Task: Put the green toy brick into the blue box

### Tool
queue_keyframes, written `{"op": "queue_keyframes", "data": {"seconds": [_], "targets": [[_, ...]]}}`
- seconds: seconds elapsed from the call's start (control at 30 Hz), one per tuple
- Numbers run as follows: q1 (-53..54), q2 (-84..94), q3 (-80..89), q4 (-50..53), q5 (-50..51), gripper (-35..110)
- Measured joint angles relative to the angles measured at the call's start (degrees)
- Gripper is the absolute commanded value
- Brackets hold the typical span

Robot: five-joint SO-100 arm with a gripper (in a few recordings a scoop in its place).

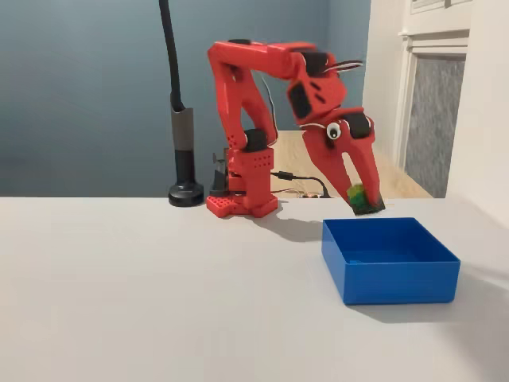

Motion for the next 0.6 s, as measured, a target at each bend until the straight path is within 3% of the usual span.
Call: {"op": "queue_keyframes", "data": {"seconds": [0.4, 0.6], "targets": [[2.29, -10.02, -5.45, 0.97, 0.35, 14], [1.14, -10.11, -8.09, 6.5, 0.26, 0]]}}
